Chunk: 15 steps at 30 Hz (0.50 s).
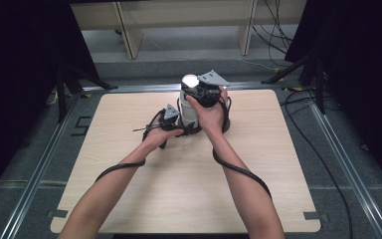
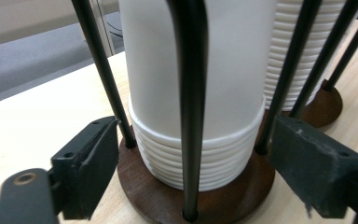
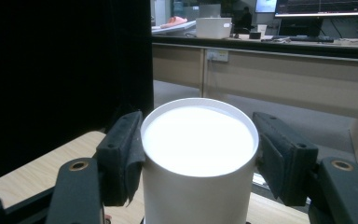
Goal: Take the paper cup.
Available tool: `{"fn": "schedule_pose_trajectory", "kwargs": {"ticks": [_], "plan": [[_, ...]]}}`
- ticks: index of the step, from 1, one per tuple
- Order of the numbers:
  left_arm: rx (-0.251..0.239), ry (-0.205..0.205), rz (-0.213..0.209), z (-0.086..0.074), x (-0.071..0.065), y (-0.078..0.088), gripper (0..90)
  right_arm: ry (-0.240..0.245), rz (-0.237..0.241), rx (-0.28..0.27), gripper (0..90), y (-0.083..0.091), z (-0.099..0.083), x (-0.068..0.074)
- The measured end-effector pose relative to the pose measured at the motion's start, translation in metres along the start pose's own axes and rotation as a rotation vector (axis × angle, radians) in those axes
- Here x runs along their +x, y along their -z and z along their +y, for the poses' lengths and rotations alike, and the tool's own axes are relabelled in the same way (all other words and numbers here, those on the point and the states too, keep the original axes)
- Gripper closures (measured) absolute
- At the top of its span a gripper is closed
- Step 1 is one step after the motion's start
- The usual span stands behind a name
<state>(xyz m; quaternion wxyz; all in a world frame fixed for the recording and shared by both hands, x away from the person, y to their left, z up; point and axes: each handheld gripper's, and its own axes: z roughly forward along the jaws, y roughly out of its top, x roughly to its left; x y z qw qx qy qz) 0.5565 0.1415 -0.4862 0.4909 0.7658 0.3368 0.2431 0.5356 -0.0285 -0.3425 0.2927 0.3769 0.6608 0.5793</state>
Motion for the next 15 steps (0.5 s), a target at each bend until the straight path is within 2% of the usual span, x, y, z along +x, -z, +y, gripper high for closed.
{"fn": "schedule_pose_trajectory", "kwargs": {"ticks": [1,2,3,4,6,7,9,10,15], "plan": [[0.000,0.000,0.000,0.000,0.000,0.000,14.1,0.021,-0.002,-0.010,36.9,0.001,0.000,-0.001],[-0.001,0.004,-0.003,0.000,-0.001,0.006,13.6,0.022,0.000,-0.008,36.9,0.003,0.000,-0.001],[-0.028,0.033,0.000,0.000,-0.004,0.008,13.0,0.003,0.000,-0.005,36.9,0.005,-0.001,0.001],[-0.004,-0.003,-0.007,-0.001,-0.003,0.013,12.3,-0.007,0.004,-0.005,36.9,0.007,-0.001,0.001],[-0.013,-0.002,-0.014,-0.003,-0.005,0.017,11.7,-0.008,0.010,-0.012,36.9,0.011,-0.002,0.001],[0.001,-0.026,-0.012,-0.004,-0.005,0.020,11.4,0.003,0.018,-0.026,36.8,0.012,-0.002,0.000],[-0.006,-0.048,-0.009,-0.006,-0.007,0.026,11.0,0.014,0.011,-0.021,36.8,0.017,-0.002,0.000],[-0.016,-0.032,-0.020,-0.006,-0.009,0.030,10.9,0.010,0.020,-0.028,36.8,0.018,-0.003,0.001],[-0.020,-0.060,-0.016,-0.007,-0.011,0.045,10.6,-0.005,0.040,-0.031,36.8,0.029,-0.003,0.002]]}}
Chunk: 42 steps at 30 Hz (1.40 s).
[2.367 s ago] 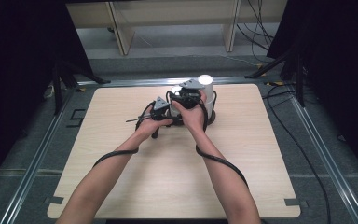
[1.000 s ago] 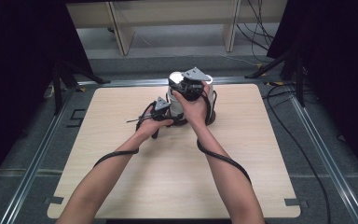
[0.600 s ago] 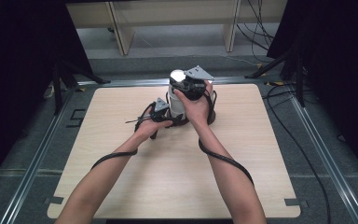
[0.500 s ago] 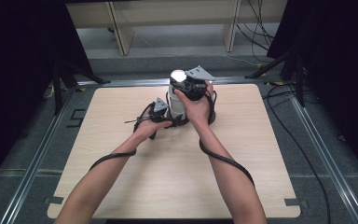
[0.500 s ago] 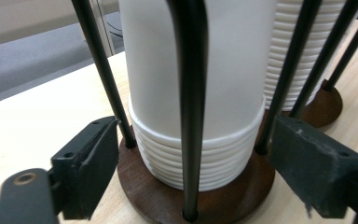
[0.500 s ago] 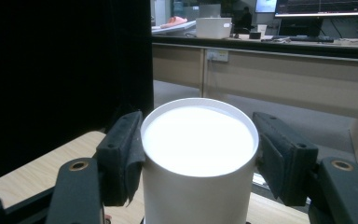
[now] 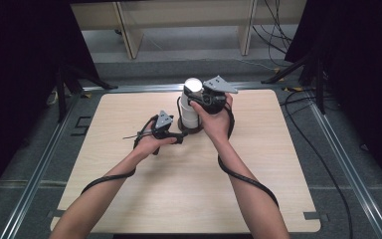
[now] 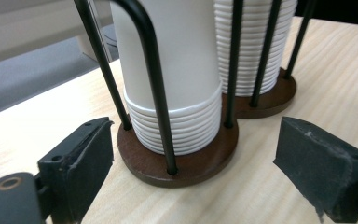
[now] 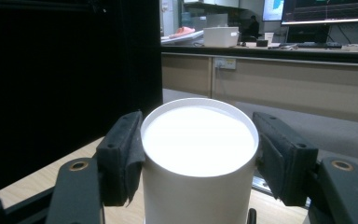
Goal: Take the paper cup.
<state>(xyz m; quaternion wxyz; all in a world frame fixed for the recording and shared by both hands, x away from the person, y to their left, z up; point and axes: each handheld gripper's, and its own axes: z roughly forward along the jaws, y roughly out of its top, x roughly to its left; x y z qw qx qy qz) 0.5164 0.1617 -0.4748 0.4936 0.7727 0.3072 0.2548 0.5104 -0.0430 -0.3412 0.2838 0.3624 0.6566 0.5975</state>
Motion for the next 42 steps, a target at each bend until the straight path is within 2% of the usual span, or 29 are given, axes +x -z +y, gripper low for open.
{"fn": "schedule_pose_trajectory", "kwargs": {"ticks": [1,3,6,7,8,10,11,12,17,19,20,21,22,25,26,29,32,37,39,40,41,42], "plan": [[-0.031,0.020,-0.005,-0.001,-0.003,0.004,10.6,0.005,0.003,-0.008,36.8,0.001,-0.001,0.000],[-0.035,0.025,-0.011,-0.001,-0.005,0.010,10.5,0.004,0.008,-0.005,36.9,0.004,-0.002,0.000],[-0.050,0.015,-0.010,-0.003,-0.008,0.018,10.4,-0.007,0.021,-0.016,36.8,0.010,-0.004,0.002],[-0.053,0.009,-0.011,-0.004,-0.008,0.021,10.4,-0.002,0.012,-0.008,36.8,0.012,-0.004,0.002],[-0.055,0.013,-0.015,-0.005,-0.009,0.023,10.4,0.010,0.015,-0.014,36.8,0.014,-0.005,0.002],[-0.061,0.020,-0.023,-0.008,-0.011,0.029,10.2,-0.009,0.020,-0.007,36.8,0.018,-0.007,0.004],[-0.066,0.019,-0.027,-0.009,-0.012,0.031,10.1,0.014,0.022,-0.015,36.8,0.020,-0.008,0.002],[-0.063,0.015,-0.028,-0.010,-0.014,0.034,10.1,-0.021,0.030,-0.004,36.8,0.022,-0.009,0.004],[-0.088,0.015,-0.037,-0.013,-0.019,0.046,10.0,-0.024,0.034,-0.005,36.8,0.030,-0.015,0.004],[-0.106,0.010,-0.042,-0.016,-0.023,0.054,9.8,-0.030,0.043,-0.008,36.8,0.036,-0.019,0.005],[-0.115,-0.011,-0.039,-0.016,-0.023,0.057,9.7,-0.031,0.038,-0.006,36.8,0.039,-0.021,0.005],[-0.117,-0.014,-0.038,-0.017,-0.023,0.061,9.7,-0.028,0.037,-0.007,36.8,0.041,-0.022,0.004],[-0.122,-0.014,-0.042,-0.018,-0.024,0.063,9.6,-0.047,0.045,-0.001,36.8,0.044,-0.024,0.004],[-0.123,-0.016,-0.039,-0.022,-0.027,0.073,9.2,-0.048,0.043,-0.003,36.8,0.052,-0.031,0.002],[-0.127,-0.014,-0.039,-0.023,-0.028,0.076,9.2,-0.078,0.050,0.002,36.7,0.053,-0.032,0.003],[-0.122,-0.027,-0.037,-0.026,-0.029,0.084,9.2,-0.094,0.050,0.017,36.8,0.061,-0.040,0.001],[-0.133,-0.020,-0.034,-0.029,-0.030,0.092,9.2,-0.103,0.041,0.022,36.7,0.067,-0.047,-0.004],[-0.123,-0.021,-0.030,-0.032,-0.032,0.100,8.2,-0.141,0.051,0.025,36.8,0.076,-0.056,-0.007],[-0.120,-0.009,-0.031,-0.035,-0.034,0.104,8.2,-0.148,0.035,0.030,36.7,0.083,-0.062,-0.011],[-0.133,-0.006,-0.036,-0.037,-0.035,0.105,8.2,-0.163,0.046,0.027,36.7,0.085,-0.064,-0.012],[-0.117,-0.013,-0.033,-0.037,-0.035,0.107,8.2,-0.159,0.037,0.030,36.7,0.088,-0.066,-0.015],[-0.118,-0.014,-0.030,-0.038,-0.036,0.108,8.2,-0.178,0.037,0.033,36.7,0.090,-0.067,-0.014]]}}
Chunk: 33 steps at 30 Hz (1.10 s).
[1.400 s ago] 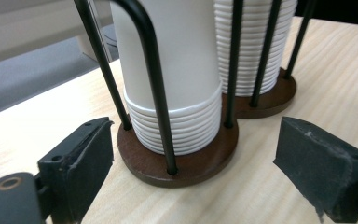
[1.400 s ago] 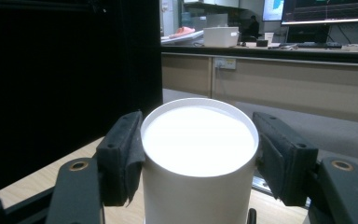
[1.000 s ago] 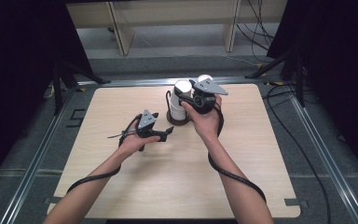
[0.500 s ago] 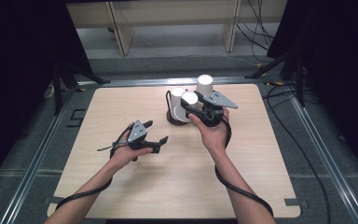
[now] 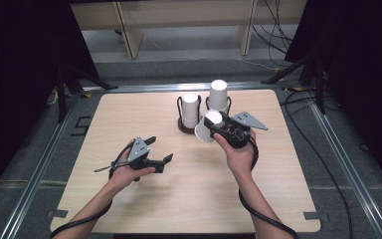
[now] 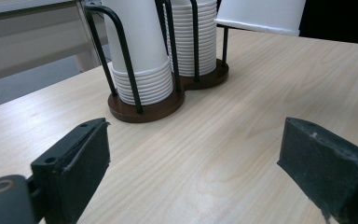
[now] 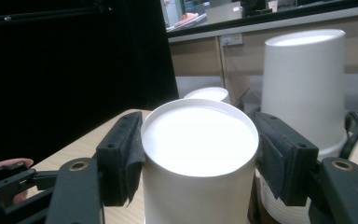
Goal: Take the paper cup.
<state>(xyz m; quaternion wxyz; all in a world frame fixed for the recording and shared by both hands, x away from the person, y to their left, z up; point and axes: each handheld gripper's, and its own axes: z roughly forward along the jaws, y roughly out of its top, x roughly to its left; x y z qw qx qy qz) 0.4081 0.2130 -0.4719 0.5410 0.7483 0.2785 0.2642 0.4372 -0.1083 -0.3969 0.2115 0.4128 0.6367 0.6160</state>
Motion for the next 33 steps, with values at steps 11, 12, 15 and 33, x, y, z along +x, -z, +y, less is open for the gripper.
{"fn": "schedule_pose_trajectory", "kwargs": {"ticks": [11,12,15,33], "plan": [[-0.016,0.008,-0.017,-0.004,-0.011,0.010,8.2,-0.069,-0.021,0.008,36.7,0.021,-0.015,-0.014],[-0.007,0.007,-0.014,-0.004,-0.012,0.011,8.2,-0.084,-0.013,0.011,36.7,0.023,-0.015,-0.014],[-0.010,0.010,-0.013,-0.004,-0.013,0.012,8.2,-0.132,-0.007,0.015,36.7,0.025,-0.020,-0.017],[-0.001,0.031,-0.002,-0.010,-0.018,0.017,8.4,-0.432,0.070,0.042,36.7,0.035,-0.049,-0.043]]}}
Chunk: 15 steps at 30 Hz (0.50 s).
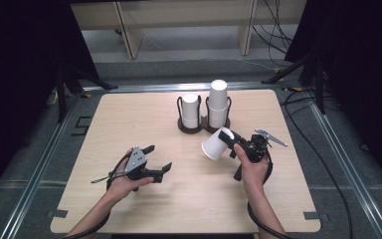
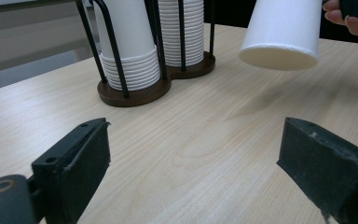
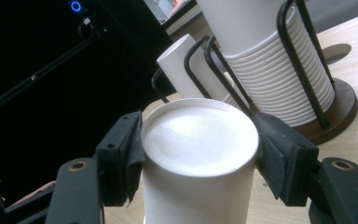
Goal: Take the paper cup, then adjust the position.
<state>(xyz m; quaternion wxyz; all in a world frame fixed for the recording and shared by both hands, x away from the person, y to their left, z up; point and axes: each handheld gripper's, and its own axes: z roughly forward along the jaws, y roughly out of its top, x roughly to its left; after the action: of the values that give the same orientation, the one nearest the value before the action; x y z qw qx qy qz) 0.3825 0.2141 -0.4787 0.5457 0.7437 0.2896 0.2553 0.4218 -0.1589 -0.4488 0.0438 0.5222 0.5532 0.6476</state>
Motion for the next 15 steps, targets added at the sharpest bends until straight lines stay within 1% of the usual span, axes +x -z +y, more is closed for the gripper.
{"fn": "schedule_pose_trajectory", "kwargs": {"ticks": [1,2,3,4,5,6,7,8,9,10,11,12,13,14,15], "plan": [[0.000,0.001,0.001,0.000,0.000,0.000,8.4,0.011,0.005,-0.006,36.7,0.001,0.000,-0.002],[0.001,0.000,0.002,0.000,0.000,0.000,8.4,0.003,-0.008,-0.003,36.7,0.003,0.001,-0.002],[-0.002,-0.001,0.001,0.000,0.000,0.000,8.5,0.002,-0.013,-0.009,36.7,0.003,0.000,-0.004],[0.001,-0.002,-0.001,0.000,-0.001,0.000,8.4,-0.007,-0.006,-0.009,36.7,0.005,0.000,-0.005],[0.001,-0.002,-0.001,0.000,-0.001,0.000,8.4,-0.005,-0.018,-0.013,36.7,0.005,0.000,-0.006],[0.003,-0.003,-0.007,-0.001,-0.002,-0.001,8.5,-0.014,-0.007,-0.018,36.7,0.006,-0.001,-0.009],[-0.011,0.000,-0.014,-0.001,-0.004,-0.002,8.5,-0.015,0.001,-0.023,36.7,0.007,-0.001,-0.010],[-0.011,0.000,-0.014,-0.001,-0.004,-0.002,8.5,-0.015,0.001,-0.023,36.7,0.007,-0.001,-0.010],[0.002,-0.001,-0.022,-0.001,-0.007,-0.003,8.5,-0.052,-0.013,-0.015,36.7,0.008,-0.003,-0.011],[0.002,0.004,-0.029,-0.001,-0.008,-0.004,8.5,-0.047,-0.008,-0.024,36.7,0.008,-0.004,-0.012],[-0.010,0.005,-0.037,-0.002,-0.008,-0.006,8.5,-0.043,-0.008,-0.024,36.7,0.008,-0.004,-0.014],[0.005,0.002,-0.034,-0.001,-0.009,-0.005,8.5,-0.053,-0.013,-0.015,36.7,0.008,-0.005,-0.015],[0.001,0.006,-0.037,-0.001,-0.010,-0.007,8.5,-0.056,-0.011,-0.015,36.7,0.008,-0.006,-0.016],[-0.013,0.009,-0.042,-0.001,-0.010,-0.009,8.5,-0.062,-0.026,-0.005,36.7,0.008,-0.005,-0.016],[-0.001,0.013,-0.040,0.000,-0.011,-0.009,8.4,-0.069,-0.002,-0.014,36.7,0.008,-0.006,-0.017]]}}
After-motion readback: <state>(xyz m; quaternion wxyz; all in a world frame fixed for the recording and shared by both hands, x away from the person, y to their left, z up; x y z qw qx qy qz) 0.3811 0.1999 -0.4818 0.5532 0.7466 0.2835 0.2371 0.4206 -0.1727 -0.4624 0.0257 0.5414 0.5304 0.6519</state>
